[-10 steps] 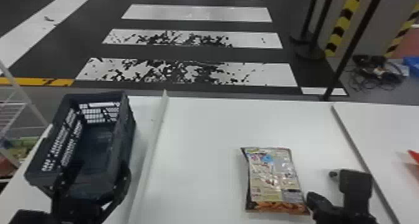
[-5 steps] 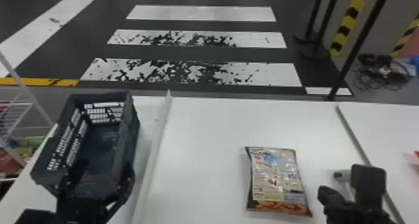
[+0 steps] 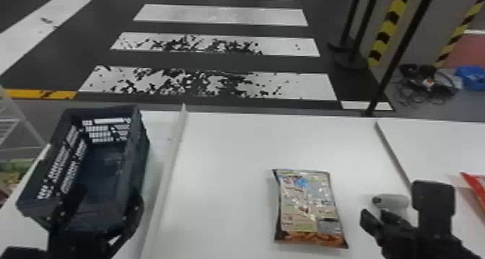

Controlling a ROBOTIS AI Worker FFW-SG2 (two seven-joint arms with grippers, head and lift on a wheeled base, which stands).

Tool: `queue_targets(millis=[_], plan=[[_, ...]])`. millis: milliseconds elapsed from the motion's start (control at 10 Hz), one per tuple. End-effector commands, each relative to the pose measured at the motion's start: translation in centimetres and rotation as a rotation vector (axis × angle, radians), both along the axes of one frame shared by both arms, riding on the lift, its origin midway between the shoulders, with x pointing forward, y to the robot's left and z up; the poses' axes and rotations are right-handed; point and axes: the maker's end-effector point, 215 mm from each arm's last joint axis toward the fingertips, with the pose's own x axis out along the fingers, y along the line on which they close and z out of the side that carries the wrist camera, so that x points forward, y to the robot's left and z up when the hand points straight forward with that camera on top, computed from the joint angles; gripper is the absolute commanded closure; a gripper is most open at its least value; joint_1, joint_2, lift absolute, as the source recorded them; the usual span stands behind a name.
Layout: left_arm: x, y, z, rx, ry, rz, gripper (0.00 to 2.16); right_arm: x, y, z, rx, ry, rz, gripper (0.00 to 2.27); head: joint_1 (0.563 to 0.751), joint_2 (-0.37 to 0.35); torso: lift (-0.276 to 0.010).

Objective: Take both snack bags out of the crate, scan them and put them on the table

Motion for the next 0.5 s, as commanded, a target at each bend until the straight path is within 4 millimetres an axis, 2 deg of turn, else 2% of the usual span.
queue_targets(millis=[0, 400], plan=[[0.0, 0.1, 0.1, 0.001, -0.003, 0.0, 0.07, -0.6, -1.1, 0.2, -0.032, 0.016, -0.008, 0.06, 0.695, -0.016, -0.092], [0.0, -0.1, 0.0, 0.001, -0.001, -0.002, 0.07, -1.8, -3.7, 0.6, -0.108, 0.042, -0.029, 0.07, 0.695, -0.054, -0.092]])
